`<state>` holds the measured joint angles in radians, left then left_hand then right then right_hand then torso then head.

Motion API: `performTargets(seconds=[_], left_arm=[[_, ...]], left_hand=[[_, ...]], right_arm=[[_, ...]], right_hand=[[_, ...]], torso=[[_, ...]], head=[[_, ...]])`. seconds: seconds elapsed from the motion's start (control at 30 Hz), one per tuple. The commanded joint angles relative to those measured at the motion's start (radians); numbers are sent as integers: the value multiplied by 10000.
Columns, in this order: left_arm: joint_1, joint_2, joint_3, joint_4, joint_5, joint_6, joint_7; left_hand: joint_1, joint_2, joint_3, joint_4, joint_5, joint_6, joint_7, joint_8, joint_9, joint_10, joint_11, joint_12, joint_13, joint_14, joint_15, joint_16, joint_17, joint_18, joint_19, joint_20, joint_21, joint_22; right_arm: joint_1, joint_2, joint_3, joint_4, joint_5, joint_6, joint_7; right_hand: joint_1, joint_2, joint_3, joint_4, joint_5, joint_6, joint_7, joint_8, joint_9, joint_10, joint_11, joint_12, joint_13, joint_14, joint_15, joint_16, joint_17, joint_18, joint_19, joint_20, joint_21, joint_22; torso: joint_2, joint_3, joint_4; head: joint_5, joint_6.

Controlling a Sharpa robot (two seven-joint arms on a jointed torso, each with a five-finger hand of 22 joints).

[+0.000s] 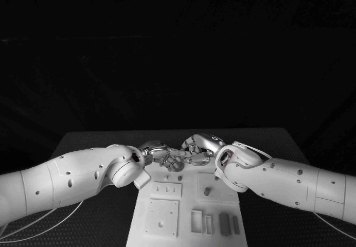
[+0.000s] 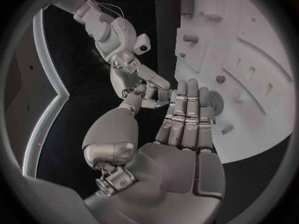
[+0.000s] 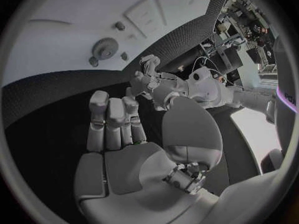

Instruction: Assemble the parts on the task board

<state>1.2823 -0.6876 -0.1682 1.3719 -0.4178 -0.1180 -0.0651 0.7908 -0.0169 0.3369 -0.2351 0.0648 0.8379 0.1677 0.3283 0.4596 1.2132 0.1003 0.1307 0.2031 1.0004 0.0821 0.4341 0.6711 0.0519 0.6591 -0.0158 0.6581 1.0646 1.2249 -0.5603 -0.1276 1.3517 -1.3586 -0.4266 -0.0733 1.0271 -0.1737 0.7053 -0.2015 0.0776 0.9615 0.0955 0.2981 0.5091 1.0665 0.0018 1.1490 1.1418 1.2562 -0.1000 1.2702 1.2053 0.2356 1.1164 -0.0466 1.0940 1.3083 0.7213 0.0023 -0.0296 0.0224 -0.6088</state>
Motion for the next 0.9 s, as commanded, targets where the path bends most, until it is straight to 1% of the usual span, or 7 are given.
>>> performTargets(seconds=[0.03, 0.23, 0.6, 0.63, 0.67, 0.7, 0.9], left_arm=[[8, 49, 6, -8, -105, 20, -35], [8, 60, 6, -57, 4, -62, 56], [7, 114, 4, -81, 87, 117, 133], [7, 115, 4, -88, 103, 110, 124], [7, 114, 4, -99, 158, 110, 127], [7, 114, 4, -104, 173, 110, 128], [7, 114, 3, -120, 309, 175, 91]], left_hand=[[-20, 135, -19, -72, 82, 66, -17, -22, -17, 29, -44, -34, 14, 21, -20, -1, 15, 76, -16, -14, 60, -15], [-101, 472, -17, -174, 257, 110, -38, -47, -40, 39, -62, -40, 34, 24, -20, -17, 27, 58, -41, -15, 89, -59], [-75, 1182, 84, -544, 1307, 511, -192, 63, -10, 313, -227, 79, 150, 29, -36, -41, 72, 8, -103, -28, 219, -140], [82, 1170, 208, -519, 1185, 567, -213, 72, -10, 354, -248, 95, 168, 37, -42, -39, 81, 3, -104, -36, 252, -146], [454, 819, 916, -199, 326, 596, -226, 47, -26, 366, -258, 86, 183, 40, -42, -46, 92, -1, -88, -36, 282, -187], [574, 817, 1260, -115, -92, 672, -242, 73, -18, 429, -279, 115, 203, 66, -52, -36, 100, -3, -71, -41, 304, -199], [635, 488, 2088, -72, -35, 816, -269, 66, -30, 540, -313, 148, 275, 106, -60, -11, 144, -64, -114, -60, 478, -206]], right_arm=[[-4, 25, 3, 41, -148, 283, 141], [-5, 94, 2, 36, -162, 410, 127], [-5, 182, 0, 4, -163, 537, 143], [-5, 187, 0, -5, -162, 553, 143], [-5, 194, 0, -14, -162, 562, 143], [-5, 197, -1, -22, -162, 571, 141], [-6, 223, -2, -61, -162, 606, 148]], right_hand=[[71, 23, -8, -58, 47, 240, 177, -9, 15, -51, 9, 39, 15, 77, -28, 36, 9, 262, -1, -66, 53, 194], [64, 42, -7, -56, 58, 240, 176, -11, 16, -48, 8, 43, 26, 85, -29, 45, 24, 262, 0, -68, 62, 192], [54, 67, -7, -54, 68, 253, 173, -6, 20, -46, 6, 45, 38, 81, -30, 44, 28, 262, 0, -69, 73, 190], [53, 68, -8, -54, 69, 254, 173, -6, 21, -46, 6, 45, 39, 80, -30, 43, 27, 262, -1, -69, 73, 190], [52, 69, -8, -54, 70, 255, 173, -6, 21, -46, 5, 44, 39, 74, -30, 37, 21, 262, -1, -69, 74, 190], [51, 70, -8, -54, 70, 255, 173, -6, 21, -46, 5, 44, 39, 74, -30, 36, 20, 262, -1, -69, 74, 189], [43, 81, -9, -52, 76, 262, 171, -3, 23, -49, 4, 41, 44, 59, -31, 22, 8, 262, -5, -69, 77, 188]], torso=[[-4, -5, -11], [4, -10, -30], [-8, -10, -13], [-8, -8, -14], [-7, -8, -13], [-7, -8, -13], [-8, -2, -22]], head=[[-6, -17], [-24, -17], [-60, -56], [-60, -59], [-62, -62], [-62, -62], [-74, -83]])
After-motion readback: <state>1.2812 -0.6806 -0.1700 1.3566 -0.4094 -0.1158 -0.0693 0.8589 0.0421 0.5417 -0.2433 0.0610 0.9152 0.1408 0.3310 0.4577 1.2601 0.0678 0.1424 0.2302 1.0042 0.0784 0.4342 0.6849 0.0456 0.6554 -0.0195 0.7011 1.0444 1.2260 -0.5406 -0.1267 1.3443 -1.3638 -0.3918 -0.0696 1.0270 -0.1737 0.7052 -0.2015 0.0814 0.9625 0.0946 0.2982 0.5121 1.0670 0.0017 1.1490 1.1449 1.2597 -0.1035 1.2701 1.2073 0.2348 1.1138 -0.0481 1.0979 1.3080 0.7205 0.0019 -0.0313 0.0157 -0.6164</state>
